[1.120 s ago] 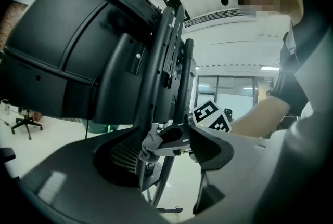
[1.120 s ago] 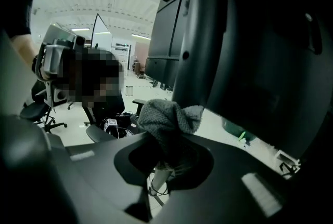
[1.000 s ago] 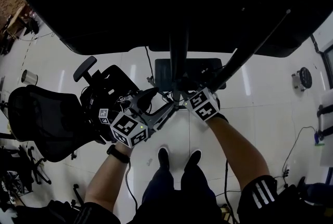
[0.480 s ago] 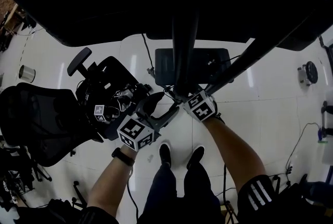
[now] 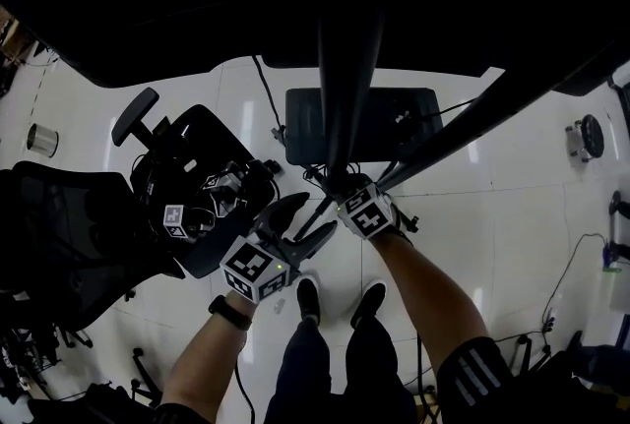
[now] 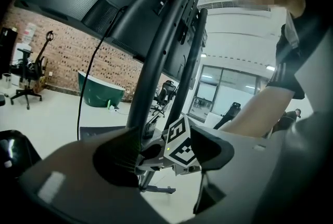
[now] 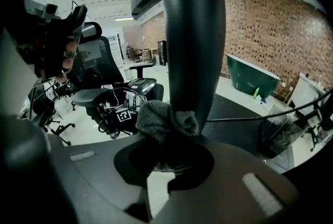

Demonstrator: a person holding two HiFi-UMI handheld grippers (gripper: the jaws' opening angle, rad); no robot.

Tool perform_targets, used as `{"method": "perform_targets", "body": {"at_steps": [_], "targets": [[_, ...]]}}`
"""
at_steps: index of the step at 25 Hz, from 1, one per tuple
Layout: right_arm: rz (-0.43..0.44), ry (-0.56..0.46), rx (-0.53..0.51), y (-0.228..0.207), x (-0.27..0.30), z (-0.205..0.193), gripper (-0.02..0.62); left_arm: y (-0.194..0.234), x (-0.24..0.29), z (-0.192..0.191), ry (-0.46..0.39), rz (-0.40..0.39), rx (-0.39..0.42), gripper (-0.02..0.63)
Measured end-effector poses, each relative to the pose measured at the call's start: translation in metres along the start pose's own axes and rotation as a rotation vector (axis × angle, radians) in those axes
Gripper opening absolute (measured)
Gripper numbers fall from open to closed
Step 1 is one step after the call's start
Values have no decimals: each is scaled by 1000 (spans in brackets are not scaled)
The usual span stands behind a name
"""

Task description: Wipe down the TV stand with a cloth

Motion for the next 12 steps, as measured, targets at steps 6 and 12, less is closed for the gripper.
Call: {"method": "perform_targets", "body": {"at_steps": [6, 12], "targets": [[18, 5, 28, -3, 16, -12, 31, 3, 15, -11, 17, -14, -4, 324], [48, -84, 23, -2, -28, 2, 31, -14, 21, 15, -15, -43, 24, 325]]}}
Point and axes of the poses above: the fingertips, and each gripper's own axes: x forward along the fingers, y to its left, z out of its top, the point moved 6 cm from there along -x, backward along the fingers, and after that the axes turned 10 degrees about y, right-handed, at the moved point
